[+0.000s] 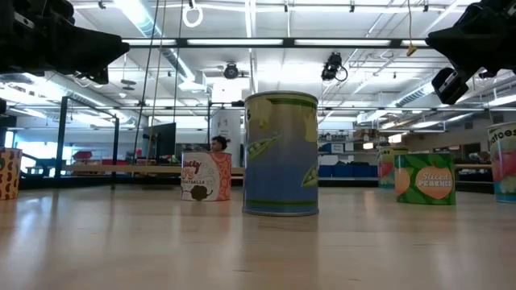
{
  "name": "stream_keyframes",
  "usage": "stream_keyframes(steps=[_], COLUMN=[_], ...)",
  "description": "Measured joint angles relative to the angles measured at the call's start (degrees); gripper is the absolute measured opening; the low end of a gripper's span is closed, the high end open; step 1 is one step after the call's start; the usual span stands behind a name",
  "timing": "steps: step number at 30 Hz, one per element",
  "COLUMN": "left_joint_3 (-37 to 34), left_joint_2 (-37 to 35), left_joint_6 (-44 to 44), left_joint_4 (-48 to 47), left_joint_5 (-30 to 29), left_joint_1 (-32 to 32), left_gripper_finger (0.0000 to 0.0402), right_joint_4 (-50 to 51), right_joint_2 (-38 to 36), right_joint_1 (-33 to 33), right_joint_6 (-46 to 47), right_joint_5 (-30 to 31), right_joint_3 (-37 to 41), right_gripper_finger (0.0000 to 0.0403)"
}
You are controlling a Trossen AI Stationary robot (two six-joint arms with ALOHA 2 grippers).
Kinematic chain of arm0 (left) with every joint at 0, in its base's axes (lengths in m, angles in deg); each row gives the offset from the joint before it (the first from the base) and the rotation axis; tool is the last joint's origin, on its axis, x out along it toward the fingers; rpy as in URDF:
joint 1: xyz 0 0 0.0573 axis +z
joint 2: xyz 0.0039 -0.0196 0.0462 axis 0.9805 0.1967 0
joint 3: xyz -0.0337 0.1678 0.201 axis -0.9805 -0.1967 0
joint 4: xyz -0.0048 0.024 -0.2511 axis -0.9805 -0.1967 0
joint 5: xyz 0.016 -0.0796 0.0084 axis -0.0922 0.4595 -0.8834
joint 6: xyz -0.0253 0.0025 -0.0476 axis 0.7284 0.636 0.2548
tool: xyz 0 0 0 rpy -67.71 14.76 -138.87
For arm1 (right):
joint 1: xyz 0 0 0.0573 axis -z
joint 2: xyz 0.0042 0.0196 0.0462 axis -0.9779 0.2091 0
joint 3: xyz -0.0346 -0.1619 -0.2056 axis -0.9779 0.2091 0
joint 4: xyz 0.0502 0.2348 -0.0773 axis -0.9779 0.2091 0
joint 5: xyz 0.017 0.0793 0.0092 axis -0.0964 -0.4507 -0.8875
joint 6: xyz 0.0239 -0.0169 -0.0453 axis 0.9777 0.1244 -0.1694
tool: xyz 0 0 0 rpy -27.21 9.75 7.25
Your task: Pick and place cans onto a shelf
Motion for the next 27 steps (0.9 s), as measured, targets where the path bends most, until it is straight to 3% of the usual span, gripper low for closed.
stream_keyframes(steps=[12, 22, 27], left_joint_3=[0.0, 0.0, 0.0], left_joint_2=[0.0, 0.0, 0.0], left_joint_6=[0.0, 0.0, 0.0], left_joint_4=[0.0, 0.0, 0.0], left_joint_5=[0.0, 0.0, 0.0], left_joint_1=[0.0, 0.0, 0.0], left_gripper_finger=[0.0105, 0.0105, 0.0105], right_joint_4=[0.0, -0.6, -1.5], right_joint_2=[0.0, 0.0, 0.0], right_joint_1=[0.0, 0.2, 0.2], right_joint_6=[0.0, -9.7, -10.3], right_joint_5=[0.0, 1.3, 3.1], right_joint_3=[0.0, 0.0, 0.0], right_gripper_finger=[0.0028, 0.0028, 0.0028])
